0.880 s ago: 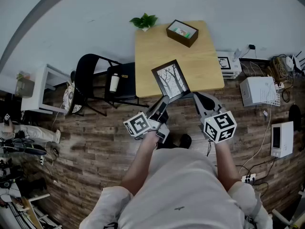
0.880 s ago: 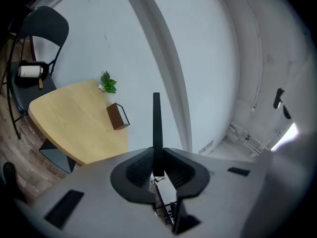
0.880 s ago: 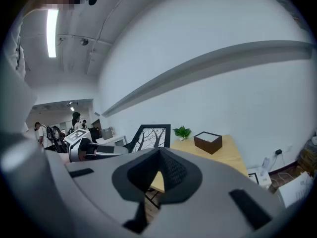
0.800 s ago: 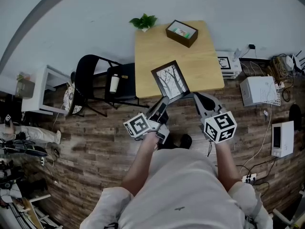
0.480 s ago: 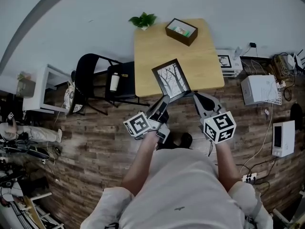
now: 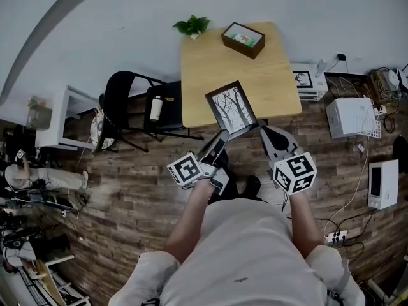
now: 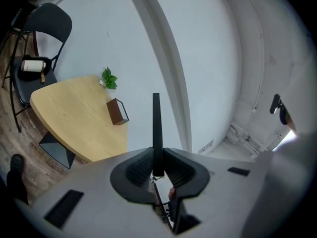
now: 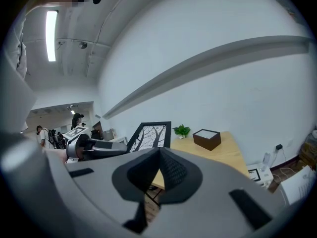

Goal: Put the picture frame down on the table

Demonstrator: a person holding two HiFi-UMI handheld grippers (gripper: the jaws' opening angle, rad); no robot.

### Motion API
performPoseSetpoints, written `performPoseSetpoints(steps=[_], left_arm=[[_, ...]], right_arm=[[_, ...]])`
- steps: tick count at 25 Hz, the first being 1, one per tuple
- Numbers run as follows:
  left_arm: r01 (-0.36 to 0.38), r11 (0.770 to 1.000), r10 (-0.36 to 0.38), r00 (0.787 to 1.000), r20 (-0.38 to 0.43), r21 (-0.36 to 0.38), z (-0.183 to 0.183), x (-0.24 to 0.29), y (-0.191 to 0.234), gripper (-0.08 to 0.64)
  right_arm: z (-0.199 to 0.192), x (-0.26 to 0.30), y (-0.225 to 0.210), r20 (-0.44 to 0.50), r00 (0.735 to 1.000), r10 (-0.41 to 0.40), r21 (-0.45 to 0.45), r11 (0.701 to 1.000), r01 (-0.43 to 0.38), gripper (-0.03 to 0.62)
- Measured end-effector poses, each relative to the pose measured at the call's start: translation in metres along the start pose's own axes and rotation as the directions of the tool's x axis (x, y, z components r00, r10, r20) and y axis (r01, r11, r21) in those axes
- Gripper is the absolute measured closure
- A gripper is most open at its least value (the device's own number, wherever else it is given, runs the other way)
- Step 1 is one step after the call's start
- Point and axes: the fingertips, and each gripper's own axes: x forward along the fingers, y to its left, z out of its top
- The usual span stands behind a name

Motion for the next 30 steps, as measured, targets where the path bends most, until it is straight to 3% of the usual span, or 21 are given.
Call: performPoseSetpoints(steps=[5,15,25,30], left_arm=[[-0.010,1.000,0.010,1.000,-0.011,0.006,-0.005,-0.003,0.002,0.502],[-0.015,0.998,0.013,1.000,-0.021,-0.068,0.008,0.002,0.026,0.502],[-0.003,0.999,0.001,0.999,-0.044,-0.035,0.069,0.024,0.060,0.502],[-0.006,0.997,0.002,0.998,-0.056,-0.071,0.096,0.037,0.074,0.502]], right_arm=[[-0.003,-0.005,0.003,0.000,1.000,0.008,0.010,1.000,-0.008,0.594],[-0.008,0.014,0.001,-0.031,0.999,-0.008,0.017,1.000,0.008,0.594],[0.010,0.074,-0.008,-0.072,0.996,-0.055,-0.011,0.998,0.054,0.594],[0.027,0.101,-0.016,-0.075,0.994,-0.081,-0.032,0.996,0.078,0.594]])
